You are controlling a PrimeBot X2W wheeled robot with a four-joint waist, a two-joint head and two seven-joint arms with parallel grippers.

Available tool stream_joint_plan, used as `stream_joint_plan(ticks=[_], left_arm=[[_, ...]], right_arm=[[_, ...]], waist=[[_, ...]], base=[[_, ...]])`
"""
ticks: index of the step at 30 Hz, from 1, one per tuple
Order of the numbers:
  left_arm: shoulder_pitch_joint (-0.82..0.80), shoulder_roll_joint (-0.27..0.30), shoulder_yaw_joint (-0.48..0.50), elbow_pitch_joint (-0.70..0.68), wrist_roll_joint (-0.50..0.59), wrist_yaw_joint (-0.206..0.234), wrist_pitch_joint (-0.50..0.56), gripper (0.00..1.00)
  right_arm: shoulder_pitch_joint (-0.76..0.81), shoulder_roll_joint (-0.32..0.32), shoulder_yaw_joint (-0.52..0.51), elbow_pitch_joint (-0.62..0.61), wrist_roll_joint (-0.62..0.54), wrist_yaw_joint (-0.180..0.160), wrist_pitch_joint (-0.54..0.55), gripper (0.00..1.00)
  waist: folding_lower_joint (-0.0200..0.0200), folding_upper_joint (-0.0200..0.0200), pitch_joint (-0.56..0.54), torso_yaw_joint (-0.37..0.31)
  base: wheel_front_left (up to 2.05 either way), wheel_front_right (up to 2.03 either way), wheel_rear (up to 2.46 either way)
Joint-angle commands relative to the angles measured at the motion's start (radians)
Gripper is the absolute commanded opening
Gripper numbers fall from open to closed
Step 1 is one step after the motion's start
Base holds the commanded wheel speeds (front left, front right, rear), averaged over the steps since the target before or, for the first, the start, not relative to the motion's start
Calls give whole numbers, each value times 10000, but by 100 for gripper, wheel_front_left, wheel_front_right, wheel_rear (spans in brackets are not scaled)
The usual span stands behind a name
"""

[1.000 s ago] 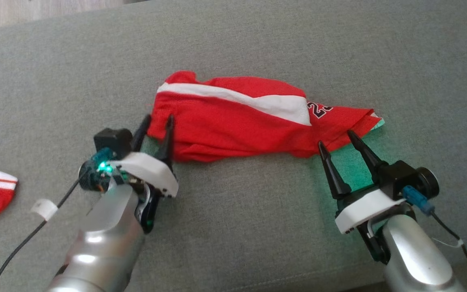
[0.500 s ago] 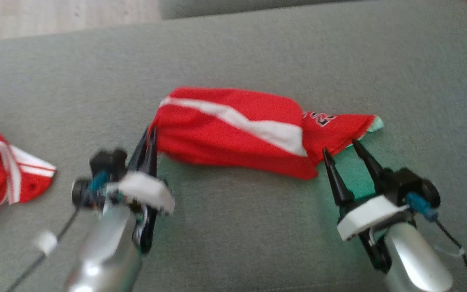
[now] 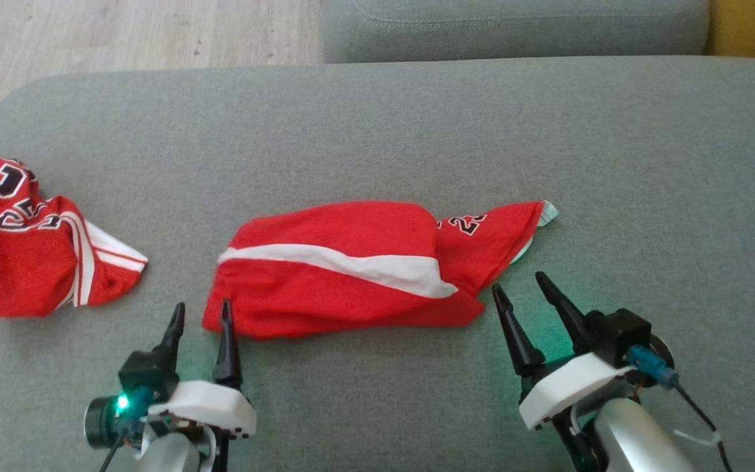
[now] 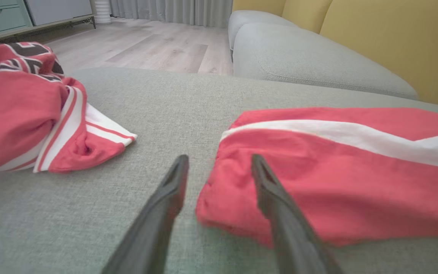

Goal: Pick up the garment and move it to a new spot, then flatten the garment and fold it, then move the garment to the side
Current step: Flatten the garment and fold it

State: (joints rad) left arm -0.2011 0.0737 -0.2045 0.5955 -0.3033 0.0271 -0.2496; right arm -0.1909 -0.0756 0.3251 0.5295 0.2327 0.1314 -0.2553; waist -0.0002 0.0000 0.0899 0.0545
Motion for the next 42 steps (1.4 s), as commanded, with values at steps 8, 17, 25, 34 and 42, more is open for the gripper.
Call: stream_joint_plan(ticks=[8, 17, 25, 34, 42], left_arm=[[35, -191, 699, -706, 607, -407, -121, 100], [58, -231, 677, -991, 604, -593, -122, 100], [84, -233, 624, -1179, 487, -550, -122, 100], [86, -234, 503, -1158, 467, -656, -122, 100], [224, -234, 413, -1010, 364, -621, -122, 100]], right_arm=[[-722, 182, 1118, 658, 268, -7, -65, 100], [-1348, 233, 1449, 2002, 150, -7, -65, 66], [-1426, 208, 1206, 1629, 148, -7, -65, 0], [-1758, -604, -975, -385, -1679, -7, -65, 0], [-381, -510, -2425, -1155, -3340, -7, -65, 100]], waist=[[2, 0, 198, 500], [2, 0, 283, 914], [2, 0, 322, 912], [2, 0, 278, 585], [2, 0, 137, 171]], base=[[0, 0, 0], [0, 0, 0], [0, 0, 0], [0, 0, 0], [0, 0, 0]])
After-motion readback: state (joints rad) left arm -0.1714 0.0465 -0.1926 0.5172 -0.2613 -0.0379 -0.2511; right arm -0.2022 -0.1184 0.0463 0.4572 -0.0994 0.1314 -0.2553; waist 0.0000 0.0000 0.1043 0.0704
